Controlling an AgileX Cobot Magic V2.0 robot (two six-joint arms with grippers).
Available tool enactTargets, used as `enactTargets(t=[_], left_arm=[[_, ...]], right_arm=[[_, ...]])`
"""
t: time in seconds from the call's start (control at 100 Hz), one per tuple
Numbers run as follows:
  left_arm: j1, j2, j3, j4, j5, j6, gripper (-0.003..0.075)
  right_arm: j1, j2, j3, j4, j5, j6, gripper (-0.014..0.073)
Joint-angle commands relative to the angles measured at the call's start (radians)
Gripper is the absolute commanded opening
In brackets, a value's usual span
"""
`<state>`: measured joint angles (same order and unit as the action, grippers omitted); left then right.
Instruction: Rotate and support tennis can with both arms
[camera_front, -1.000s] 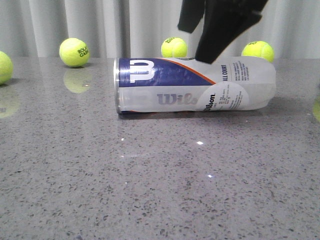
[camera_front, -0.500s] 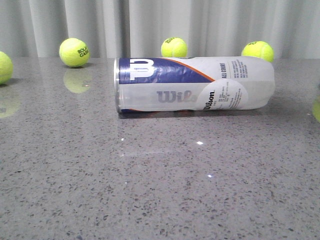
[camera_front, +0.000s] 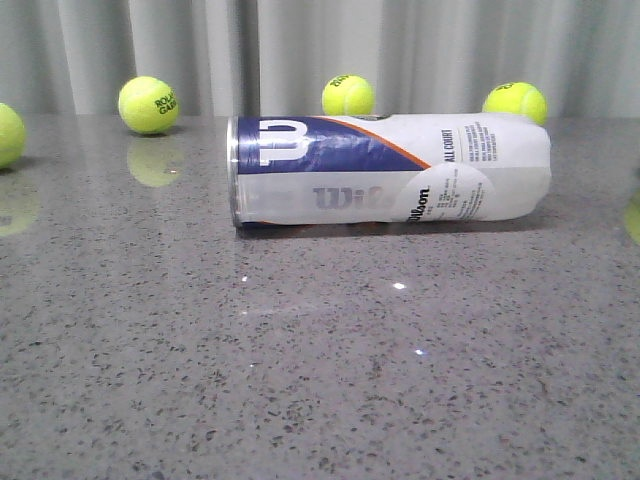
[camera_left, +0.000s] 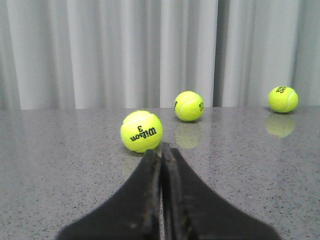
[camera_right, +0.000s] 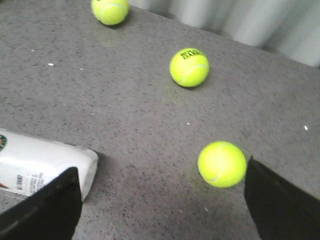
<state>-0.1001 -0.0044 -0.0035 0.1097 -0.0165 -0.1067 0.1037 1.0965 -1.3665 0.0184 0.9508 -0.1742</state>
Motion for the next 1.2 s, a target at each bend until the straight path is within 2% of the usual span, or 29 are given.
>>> enactTargets(t=[0.0,0.31,0.57,0.74,0.95,1.05,1.12,1.19], left_arm=[[-0.005,-0.04,0.047,-0.001,-0.076,-0.009,-0.0021],[-0.005,-0.04,0.047,-0.001,-0.076,-0.009,-0.0021],[-0.005,-0.04,0.047,-0.001,-0.076,-0.009,-0.0021],[-0.005,-0.04,0.047,-0.001,-0.076,-0.009,-0.0021],[-0.005,-0.04,0.047,-0.001,-0.076,-0.009,-0.0021],[-0.005,-0.04,0.047,-0.001,-0.076,-0.009,-0.0021],[-0.005,-0.04,0.047,-0.001,-0.076,-0.009,-0.0021],[-0.005,-0.04,0.047,-0.001,-0.076,-0.009,-0.0021]], right_arm=[[-0.049,-0.085,0.071,-0.005,-0.11,0.013,0.0647],[-0.078,-0.441,0.49,0.0,-0.391,0.072,0.0647],[-0.078,-0.742,0.783,0.0,-0.54,0.098,0.0647],[-0.078,-0.867,0.895,0.001,-0.615,0.098,0.0647],[-0.078,-0.886,0.937,0.001,-0.688,0.098,0.064],[-0.078,-0.886,0.937,0.001,-0.71,0.098,0.057],[-0.078,-0.886,0.937,0.001,-0.715,0.098,0.047],[-0.078,-0.886,0.937,0.001,-0.714,0.098,0.0333]])
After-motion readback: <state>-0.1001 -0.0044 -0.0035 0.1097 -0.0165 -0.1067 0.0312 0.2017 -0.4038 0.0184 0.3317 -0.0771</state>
